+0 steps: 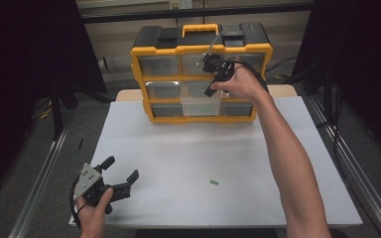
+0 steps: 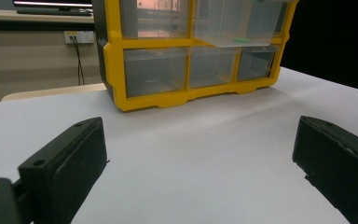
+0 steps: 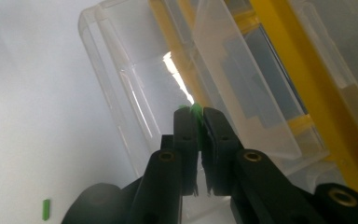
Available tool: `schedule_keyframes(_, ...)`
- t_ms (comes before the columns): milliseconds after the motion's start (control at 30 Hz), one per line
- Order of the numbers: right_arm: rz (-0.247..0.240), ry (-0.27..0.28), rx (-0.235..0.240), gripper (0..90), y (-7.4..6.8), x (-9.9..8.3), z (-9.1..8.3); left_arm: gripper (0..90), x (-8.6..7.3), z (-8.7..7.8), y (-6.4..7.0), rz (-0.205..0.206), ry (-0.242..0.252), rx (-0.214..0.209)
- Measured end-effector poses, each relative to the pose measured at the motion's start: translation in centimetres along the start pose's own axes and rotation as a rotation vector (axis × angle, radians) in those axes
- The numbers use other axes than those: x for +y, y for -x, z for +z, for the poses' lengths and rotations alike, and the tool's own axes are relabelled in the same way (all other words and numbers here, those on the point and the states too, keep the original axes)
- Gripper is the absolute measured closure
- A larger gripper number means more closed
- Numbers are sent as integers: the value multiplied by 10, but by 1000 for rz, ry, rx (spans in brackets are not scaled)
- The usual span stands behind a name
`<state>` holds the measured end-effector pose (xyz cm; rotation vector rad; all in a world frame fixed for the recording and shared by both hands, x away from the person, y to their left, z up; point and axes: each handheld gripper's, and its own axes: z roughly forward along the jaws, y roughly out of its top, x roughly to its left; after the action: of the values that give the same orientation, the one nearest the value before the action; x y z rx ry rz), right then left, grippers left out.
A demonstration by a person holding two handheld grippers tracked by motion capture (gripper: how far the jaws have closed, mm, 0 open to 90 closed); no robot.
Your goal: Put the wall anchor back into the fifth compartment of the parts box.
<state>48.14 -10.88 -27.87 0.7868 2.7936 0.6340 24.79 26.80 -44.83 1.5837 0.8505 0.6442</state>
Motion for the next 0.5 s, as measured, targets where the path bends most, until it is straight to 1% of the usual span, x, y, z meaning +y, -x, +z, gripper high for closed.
schedule_keyframes(100, -7, 7, -9, 841, 1, 0, 1, 30, 0, 0, 0, 2, -3, 2)
schedule_keyframes(133, 6, 14, -10, 840, 0, 1, 1, 30, 0, 0, 0, -10, 3, -2)
schedule_keyframes(167, 2, 17, -17, 812, 1, 1, 1, 30, 0, 0, 0, -10, 2, -2)
schedule_keyframes(200, 2, 17, -17, 812, 1, 1, 1, 30, 0, 0, 0, -11, 3, -14)
schedule_keyframes(233, -3, 21, -22, 784, 1, 1, 1, 30, 0, 0, 0, -10, 3, -14)
schedule_keyframes(267, 13, 38, -26, 738, 0, 1, 1, 30, 0, 0, 0, -11, 2, -9)
schedule_keyframes(300, -3, 48, -21, 712, 1, 0, -1, 30, 0, -1, 0, -10, 2, -11)
schedule_keyframes(333, 8, 63, -31, 684, 1, 0, -3, 30, 0, -1, 0, -4, -2, -11)
schedule_keyframes(367, 15, 77, -31, 631, 1, 0, -5, 30, 0, -1, 0, -4, -2, -11)
schedule_keyframes(400, 31, 123, -19, 569, 0, -2, -8, 30, 0, 0, 0, -8, 2, -1)
schedule_keyframes(433, 31, 123, -19, 569, 0, -2, -8, 30, 0, 0, 0, -8, 2, -1)
schedule_keyframes(467, 39, 134, -20, 544, 0, -2, -10, 30, 0, 0, 0, -9, 2, -2)
schedule_keyframes(500, 47, 164, -22, 468, 0, -4, -10, 30, 0, 0, 0, -8, 1, -2)
